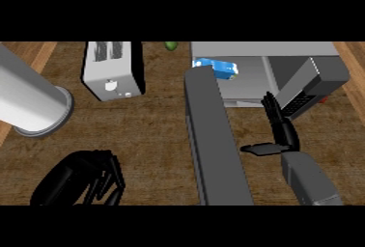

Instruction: Pick up the milk, place it into the microwave and close the microwave

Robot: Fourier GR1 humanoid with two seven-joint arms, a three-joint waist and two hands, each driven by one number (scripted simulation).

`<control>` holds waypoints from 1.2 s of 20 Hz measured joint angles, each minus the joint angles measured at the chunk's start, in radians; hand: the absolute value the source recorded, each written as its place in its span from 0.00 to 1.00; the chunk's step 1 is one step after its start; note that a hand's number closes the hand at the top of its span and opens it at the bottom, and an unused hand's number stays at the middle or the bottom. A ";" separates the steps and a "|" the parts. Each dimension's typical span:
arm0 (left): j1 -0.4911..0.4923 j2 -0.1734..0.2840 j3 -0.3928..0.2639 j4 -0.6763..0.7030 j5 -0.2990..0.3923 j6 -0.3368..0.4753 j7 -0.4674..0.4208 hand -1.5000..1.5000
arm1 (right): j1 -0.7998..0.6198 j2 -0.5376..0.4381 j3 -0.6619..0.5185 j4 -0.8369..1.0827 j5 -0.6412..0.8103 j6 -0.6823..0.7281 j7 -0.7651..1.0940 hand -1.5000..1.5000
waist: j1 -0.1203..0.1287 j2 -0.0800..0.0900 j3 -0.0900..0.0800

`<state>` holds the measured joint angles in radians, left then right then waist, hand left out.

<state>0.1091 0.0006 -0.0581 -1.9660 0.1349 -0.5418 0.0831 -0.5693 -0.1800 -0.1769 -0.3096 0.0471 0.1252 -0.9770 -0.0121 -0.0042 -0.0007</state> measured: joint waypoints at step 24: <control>-0.441 0.003 -0.527 0.806 -0.246 0.532 -0.374 1.00 | 0.561 -0.177 0.088 -0.726 -0.121 0.164 0.093 0.00 | -0.042 0.006 -0.002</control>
<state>-0.3321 0.0038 -0.5853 -1.1601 -0.1106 -0.0096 -0.2905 -0.0079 -0.3574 -0.0892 -1.0360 -0.0739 0.2888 -0.8841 -0.0537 0.0014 -0.0026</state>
